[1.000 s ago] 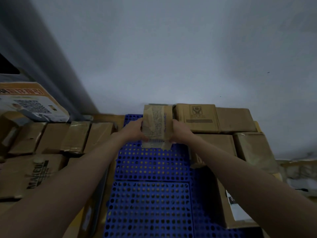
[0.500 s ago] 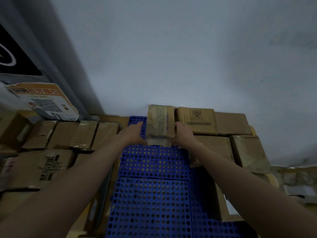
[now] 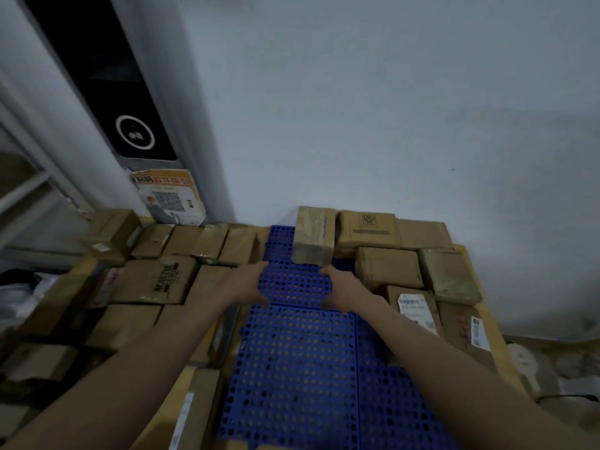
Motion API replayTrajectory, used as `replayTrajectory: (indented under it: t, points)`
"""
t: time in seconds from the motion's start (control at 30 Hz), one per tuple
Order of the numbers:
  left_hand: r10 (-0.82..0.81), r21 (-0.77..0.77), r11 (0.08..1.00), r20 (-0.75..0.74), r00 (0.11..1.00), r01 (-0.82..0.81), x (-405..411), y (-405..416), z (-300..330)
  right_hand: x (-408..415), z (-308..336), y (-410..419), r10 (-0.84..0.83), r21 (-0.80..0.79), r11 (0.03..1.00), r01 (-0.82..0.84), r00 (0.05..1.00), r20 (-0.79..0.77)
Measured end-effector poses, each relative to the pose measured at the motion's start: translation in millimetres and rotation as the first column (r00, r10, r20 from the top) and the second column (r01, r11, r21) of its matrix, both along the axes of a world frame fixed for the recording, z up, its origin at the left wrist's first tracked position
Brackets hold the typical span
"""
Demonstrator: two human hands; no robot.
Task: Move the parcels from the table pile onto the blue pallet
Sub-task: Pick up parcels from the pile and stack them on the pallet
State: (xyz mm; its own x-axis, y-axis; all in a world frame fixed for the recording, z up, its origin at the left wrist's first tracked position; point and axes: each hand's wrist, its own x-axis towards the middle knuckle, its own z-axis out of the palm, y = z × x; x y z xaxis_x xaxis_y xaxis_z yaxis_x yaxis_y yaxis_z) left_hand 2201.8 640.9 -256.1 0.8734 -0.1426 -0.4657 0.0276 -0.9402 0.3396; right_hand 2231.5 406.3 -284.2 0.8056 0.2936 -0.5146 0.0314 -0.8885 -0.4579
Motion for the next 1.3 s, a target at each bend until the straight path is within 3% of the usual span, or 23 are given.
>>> replayTrajectory:
  t: [0.57, 1.1, 1.3]
  points:
    - [0.110, 0.109, 0.986, 0.111, 0.988, -0.122, -165.8, 98.6, 44.0, -132.4, 51.8, 75.2, 0.179, 0.050, 0.982, -0.182, 0.982, 0.055]
    - [0.069, 0.140, 0.987, 0.115, 0.991, -0.085, -285.2, 273.9, 42.0, -257.5, 38.9, 247.5, 0.204, 0.108, 0.970, -0.216, 0.973, 0.111]
    - [0.083, 0.182, 0.978, 0.097, 0.992, -0.100, -338.8, 331.2, 23.8, -309.4, 20.2, 302.1, 0.181, 0.104, 0.977, -0.185, 0.982, 0.051]
